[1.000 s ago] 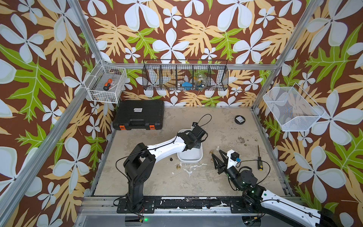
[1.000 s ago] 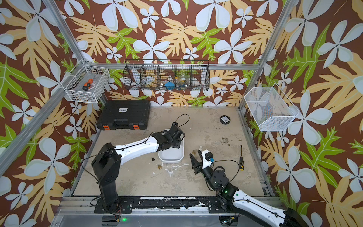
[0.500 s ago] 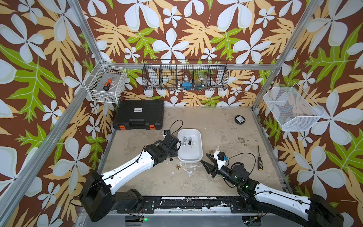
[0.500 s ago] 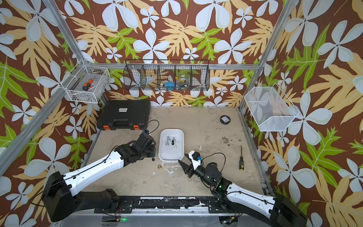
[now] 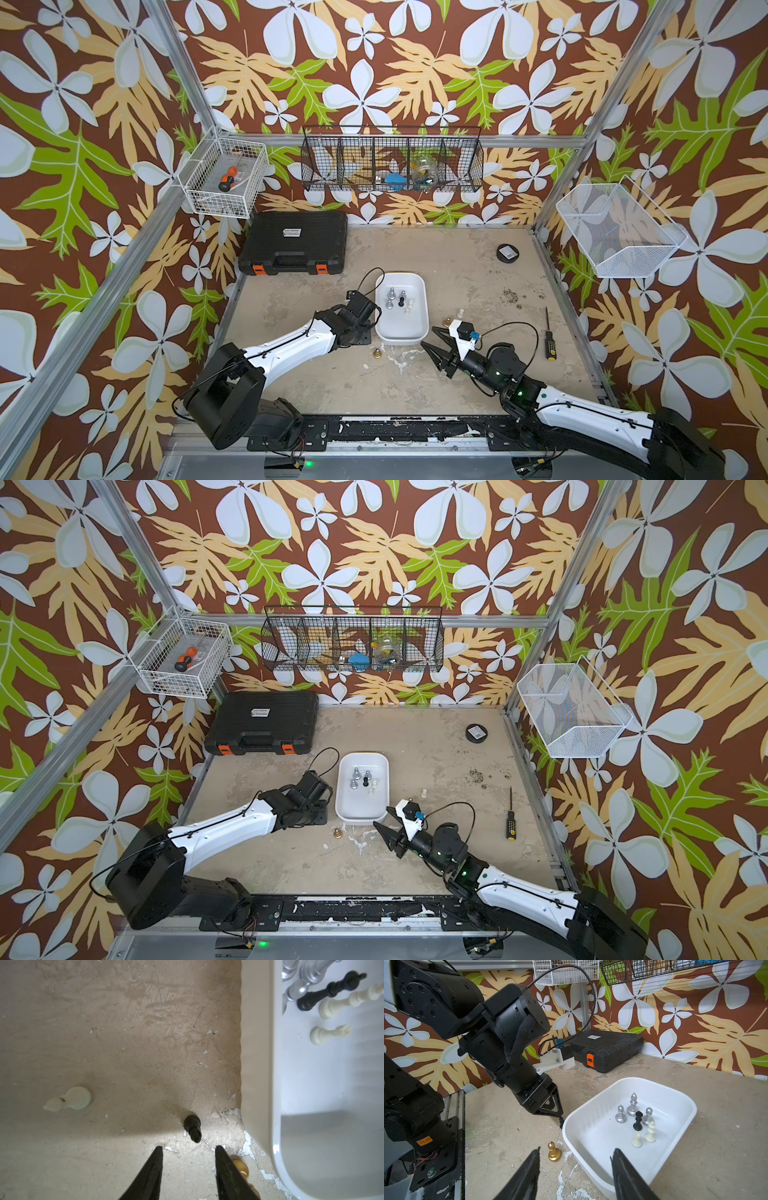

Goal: Put the chess pieces into the storage box
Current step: Pick up the chess piece at the center of the board.

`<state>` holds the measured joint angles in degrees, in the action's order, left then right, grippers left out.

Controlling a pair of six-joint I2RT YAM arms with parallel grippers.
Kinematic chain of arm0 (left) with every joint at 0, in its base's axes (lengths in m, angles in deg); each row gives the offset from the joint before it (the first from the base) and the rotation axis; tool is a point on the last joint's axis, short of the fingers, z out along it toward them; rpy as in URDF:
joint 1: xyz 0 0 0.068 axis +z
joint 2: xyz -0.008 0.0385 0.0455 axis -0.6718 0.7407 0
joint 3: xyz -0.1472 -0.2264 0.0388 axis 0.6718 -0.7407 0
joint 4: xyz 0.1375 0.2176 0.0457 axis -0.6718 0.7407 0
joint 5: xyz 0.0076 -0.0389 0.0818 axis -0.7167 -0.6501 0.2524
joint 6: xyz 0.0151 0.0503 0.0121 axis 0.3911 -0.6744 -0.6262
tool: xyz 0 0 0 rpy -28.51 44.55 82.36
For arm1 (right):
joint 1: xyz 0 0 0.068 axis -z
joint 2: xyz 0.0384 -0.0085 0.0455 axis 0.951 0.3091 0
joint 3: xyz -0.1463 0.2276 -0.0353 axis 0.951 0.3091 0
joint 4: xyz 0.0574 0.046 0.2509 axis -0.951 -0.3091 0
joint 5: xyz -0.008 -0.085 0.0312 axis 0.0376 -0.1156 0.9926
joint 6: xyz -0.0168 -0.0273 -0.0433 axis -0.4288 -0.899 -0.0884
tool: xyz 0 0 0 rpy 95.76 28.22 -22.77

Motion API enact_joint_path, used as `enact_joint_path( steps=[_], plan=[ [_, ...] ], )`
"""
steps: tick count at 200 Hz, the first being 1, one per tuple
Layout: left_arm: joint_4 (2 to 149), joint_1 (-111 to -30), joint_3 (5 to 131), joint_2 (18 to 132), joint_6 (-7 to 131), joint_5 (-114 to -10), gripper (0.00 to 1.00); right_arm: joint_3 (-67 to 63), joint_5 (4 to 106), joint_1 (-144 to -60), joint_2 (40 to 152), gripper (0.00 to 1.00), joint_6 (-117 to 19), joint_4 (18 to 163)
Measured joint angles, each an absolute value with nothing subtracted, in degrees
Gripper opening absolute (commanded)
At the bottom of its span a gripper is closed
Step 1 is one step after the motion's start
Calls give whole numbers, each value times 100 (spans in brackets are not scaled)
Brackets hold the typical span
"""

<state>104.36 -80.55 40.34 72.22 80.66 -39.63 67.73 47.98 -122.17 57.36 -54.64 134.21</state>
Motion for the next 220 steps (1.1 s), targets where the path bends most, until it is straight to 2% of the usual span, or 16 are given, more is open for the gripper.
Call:
enact_joint_path(
  steps=[29, 85, 197, 220],
  plan=[
    [10300, -8055, 4065, 7443, 7976, -3952, 43, 6769, 4798, -12224, 5752, 57, -5464, 13408],
    [10147, -8055, 4124, 7762, 7939, -3889, 33, 6660, 5095, -12224, 6038, 57, -5471, 13427],
    [9970, -8055, 4108, 8024, 7812, -3740, 27, 6529, 5294, -12224, 6287, 58, -5473, 13427],
    [9926, -8055, 4108, 8064, 7810, -3703, 21, 6522, 5292, -12224, 6287, 58, -5473, 13427]
  ],
)
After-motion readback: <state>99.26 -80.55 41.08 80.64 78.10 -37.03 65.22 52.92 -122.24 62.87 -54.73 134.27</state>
